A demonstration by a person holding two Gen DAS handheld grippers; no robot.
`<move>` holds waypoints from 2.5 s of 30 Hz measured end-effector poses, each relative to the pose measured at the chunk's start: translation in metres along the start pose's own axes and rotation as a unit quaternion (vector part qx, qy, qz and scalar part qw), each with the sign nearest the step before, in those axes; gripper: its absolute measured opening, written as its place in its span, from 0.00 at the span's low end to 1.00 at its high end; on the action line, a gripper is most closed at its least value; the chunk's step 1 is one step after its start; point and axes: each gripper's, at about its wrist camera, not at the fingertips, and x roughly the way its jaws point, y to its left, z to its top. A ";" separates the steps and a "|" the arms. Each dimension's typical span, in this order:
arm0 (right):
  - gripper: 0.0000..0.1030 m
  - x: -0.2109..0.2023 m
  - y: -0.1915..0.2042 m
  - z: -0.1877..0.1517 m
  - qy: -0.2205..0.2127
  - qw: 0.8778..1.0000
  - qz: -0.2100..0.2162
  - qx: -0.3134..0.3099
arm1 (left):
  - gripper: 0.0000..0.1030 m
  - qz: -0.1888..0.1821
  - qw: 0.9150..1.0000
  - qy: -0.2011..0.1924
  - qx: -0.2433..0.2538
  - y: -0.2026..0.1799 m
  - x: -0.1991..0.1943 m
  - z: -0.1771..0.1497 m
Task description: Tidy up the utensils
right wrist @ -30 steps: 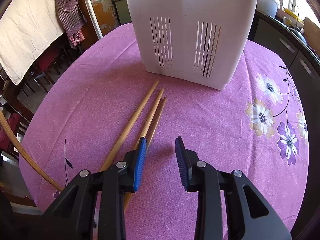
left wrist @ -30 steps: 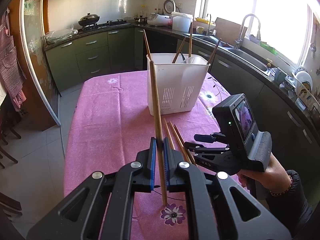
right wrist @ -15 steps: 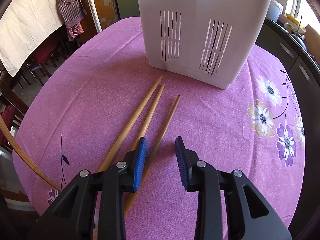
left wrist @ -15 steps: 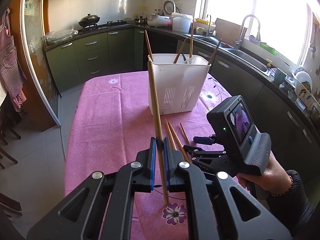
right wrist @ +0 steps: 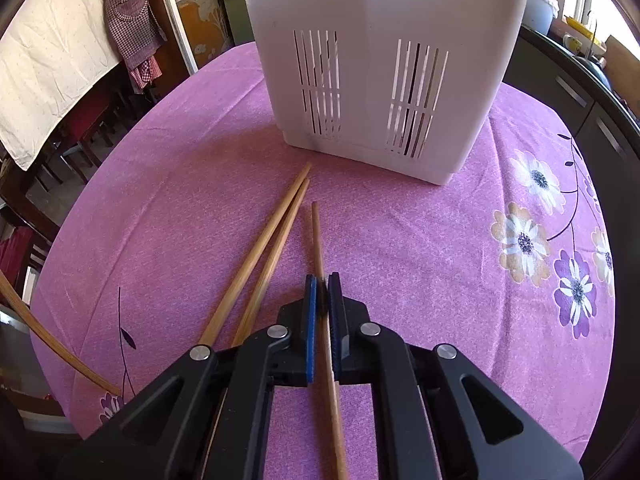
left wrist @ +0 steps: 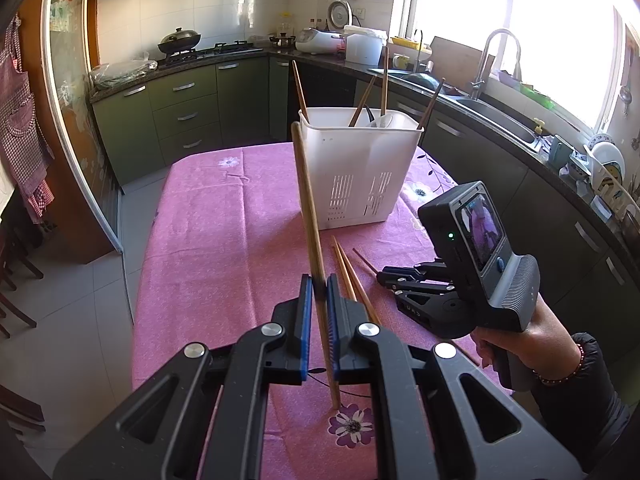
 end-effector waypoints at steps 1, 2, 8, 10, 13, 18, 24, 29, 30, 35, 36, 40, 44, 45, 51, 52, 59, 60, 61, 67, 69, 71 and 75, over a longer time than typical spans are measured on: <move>0.06 -0.006 -0.003 -0.001 -0.007 1.000 0.005 0.004 | 0.07 0.000 1.000 0.000 0.000 0.000 0.000 0.000; 0.06 -0.012 -0.004 0.001 -0.016 1.000 0.006 0.007 | 0.07 0.000 1.000 0.000 0.000 0.000 0.000 0.000; 0.06 -0.077 -0.010 0.002 -0.098 0.995 0.013 0.014 | 0.07 0.000 1.000 0.001 0.002 0.001 0.000 0.000; 0.06 -0.098 -0.011 0.000 -0.122 0.992 0.012 0.015 | 0.07 0.001 1.000 0.000 0.003 0.001 0.000 0.000; 0.06 -0.127 -0.014 -0.007 -0.152 0.988 0.011 0.014 | 0.07 0.001 1.000 0.000 0.006 -0.001 0.000 -0.001; 0.06 -0.168 -0.018 -0.031 -0.188 0.982 0.014 0.019 | 0.07 0.003 1.000 0.000 0.008 -0.003 -0.001 -0.002; 0.06 -0.207 -0.019 -0.071 -0.219 0.976 0.013 0.018 | 0.07 0.005 1.000 -0.002 0.011 -0.004 -0.003 -0.003; 0.06 -0.224 -0.021 -0.090 -0.226 0.974 0.013 0.027 | 0.07 0.005 1.000 -0.004 0.012 -0.005 -0.005 -0.004; 0.06 -0.225 -0.021 -0.090 -0.226 0.974 0.013 0.028 | 0.07 0.005 1.000 -0.003 0.012 -0.005 -0.005 -0.004; 0.06 -0.223 -0.023 -0.086 -0.225 0.974 0.013 0.030 | 0.07 0.006 1.000 -0.003 0.014 -0.006 -0.005 -0.004; 0.06 -0.223 -0.023 -0.086 -0.225 0.974 0.014 0.030 | 0.07 0.006 1.000 -0.003 0.014 -0.006 -0.006 -0.003; 0.06 -0.221 -0.024 -0.079 -0.226 0.974 0.016 0.027 | 0.07 0.008 1.000 -0.006 0.016 -0.007 -0.008 0.000; 0.06 -0.220 -0.025 -0.069 -0.229 0.973 0.020 0.025 | 0.06 0.008 1.000 -0.010 0.018 -0.008 -0.009 0.005; 0.06 -0.221 -0.024 -0.067 -0.230 0.973 0.020 0.025 | 0.06 0.005 1.000 -0.011 0.017 -0.007 -0.009 0.006; 0.06 -0.220 -0.026 -0.056 -0.235 0.971 0.026 0.022 | 0.06 0.001 1.000 0.007 0.011 -0.004 0.001 0.016; 0.06 -0.219 -0.025 -0.055 -0.235 0.971 0.027 0.021 | 0.06 -0.005 1.000 0.019 0.004 -0.001 0.008 0.017; 0.06 -0.219 -0.026 -0.053 -0.234 0.972 0.030 0.021 | 0.18 0.021 0.991 0.121 -0.046 0.034 0.091 0.025; 0.06 -0.218 -0.026 -0.053 -0.233 0.972 0.030 0.022 | 0.18 0.032 0.990 0.132 -0.050 0.039 0.102 0.025; 0.06 -0.218 -0.027 -0.053 -0.233 0.972 0.029 0.022 | 0.18 0.041 0.988 0.142 -0.051 0.042 0.113 0.024; 0.06 -0.217 -0.027 -0.052 -0.231 0.972 0.032 0.020 | 0.18 0.078 0.976 0.196 -0.047 0.054 0.167 0.023; 0.06 -0.216 -0.027 -0.052 -0.230 0.972 0.033 0.019 | 0.18 0.086 0.974 0.207 -0.043 0.054 0.178 0.022; 0.06 -0.216 -0.027 -0.052 -0.230 0.973 0.033 0.019 | 0.18 0.089 0.971 0.220 -0.041 0.055 0.187 0.020; 0.06 -0.216 -0.027 -0.052 -0.230 0.972 0.033 0.020 | 0.07 0.083 0.971 0.224 -0.034 0.050 0.188 0.021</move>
